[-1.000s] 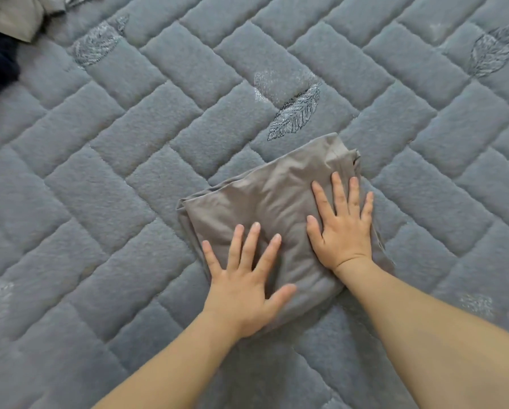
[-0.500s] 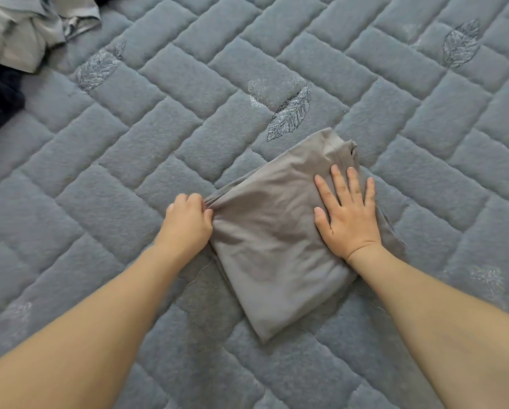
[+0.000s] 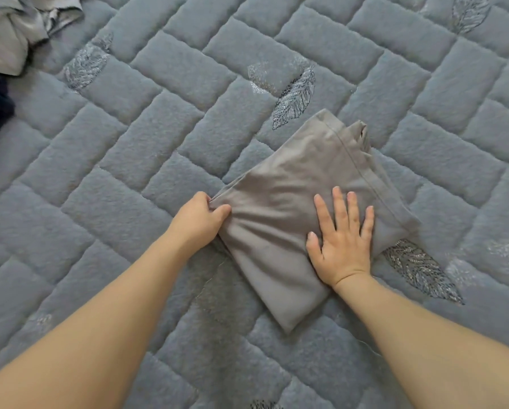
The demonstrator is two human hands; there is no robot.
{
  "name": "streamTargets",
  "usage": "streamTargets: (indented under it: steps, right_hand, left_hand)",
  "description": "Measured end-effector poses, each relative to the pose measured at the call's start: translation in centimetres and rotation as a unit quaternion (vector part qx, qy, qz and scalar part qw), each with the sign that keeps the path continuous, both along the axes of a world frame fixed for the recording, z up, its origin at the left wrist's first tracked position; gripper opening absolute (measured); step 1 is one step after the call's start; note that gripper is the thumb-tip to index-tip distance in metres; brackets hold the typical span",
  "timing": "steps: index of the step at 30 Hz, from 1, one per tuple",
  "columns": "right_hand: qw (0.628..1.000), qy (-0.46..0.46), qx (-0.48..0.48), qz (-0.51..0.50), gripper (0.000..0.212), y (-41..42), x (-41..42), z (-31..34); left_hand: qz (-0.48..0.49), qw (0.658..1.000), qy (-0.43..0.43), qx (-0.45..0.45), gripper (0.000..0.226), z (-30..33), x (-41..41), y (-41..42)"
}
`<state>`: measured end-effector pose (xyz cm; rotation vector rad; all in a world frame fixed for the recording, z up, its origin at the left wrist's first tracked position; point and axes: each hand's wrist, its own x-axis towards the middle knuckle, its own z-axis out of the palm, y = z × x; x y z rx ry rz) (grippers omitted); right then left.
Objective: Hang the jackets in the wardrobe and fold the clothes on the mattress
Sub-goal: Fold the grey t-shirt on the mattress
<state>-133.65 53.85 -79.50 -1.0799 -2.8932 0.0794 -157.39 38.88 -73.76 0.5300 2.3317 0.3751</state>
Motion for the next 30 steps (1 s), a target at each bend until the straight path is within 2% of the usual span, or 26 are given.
streamTargets:
  steps: [4, 6, 10, 13, 16, 21, 25, 27, 28, 30]
  right_hand:
    - [1.0, 0.003, 0.005, 0.005, 0.078, 0.4, 0.2, -0.5]
    - [1.0, 0.011, 0.007, 0.003, 0.078, 0.4, 0.3, -0.9]
    - [1.0, 0.021, 0.002, 0.007, 0.077, 0.4, 0.1, -0.8]
    - [1.0, 0.018, -0.001, 0.007, 0.076, 0.3, 0.2, -0.6]
    - [1.0, 0.009, -0.011, 0.013, 0.074, 0.3, 0.0, -0.1]
    - [0.997, 0.015, -0.064, 0.041, 0.074, -2.0, 0.9, 1.9]
    - [0.983, -0.074, -0.126, 0.114, 0.087, -9.1, 4.2, 3.3]
    - [0.972, -0.131, -0.142, 0.136, 0.096, -11.2, 5.8, 4.1]
    - [0.966, -0.157, -0.141, 0.148, 0.101, -11.6, 6.2, 4.5]
    - [0.966, -0.159, -0.134, 0.154, 0.094, -11.4, 6.2, 5.6]
  left_hand:
    - [0.008, 1.0, -0.018, 0.005, 0.045, -0.3, -0.3, 1.2]
    - [-0.017, 1.0, -0.002, -0.025, 0.048, -0.6, -0.7, 1.8]
    - [-0.054, 0.996, -0.015, -0.068, 0.041, -0.5, -2.0, 2.2]
    - [-0.036, 0.997, -0.039, -0.057, 0.028, -0.7, -2.5, 1.8]
    - [-0.026, 0.998, -0.019, -0.058, 0.021, -0.6, -1.8, 1.6]
    - [0.073, 0.997, -0.006, -0.036, 0.01, 0.6, 0.5, 1.3]
    - [0.163, 0.985, -0.058, -0.024, 0.027, 2.5, 3.1, 0.8]
    - [0.134, 0.989, -0.025, -0.049, 0.031, 3.0, 4.1, 0.2]
    - [0.164, 0.986, -0.025, -0.028, 0.03, 3.1, 4.5, -0.2]
    - [0.161, 0.986, 0.021, -0.029, 0.017, 4.0, 5.3, -1.0]
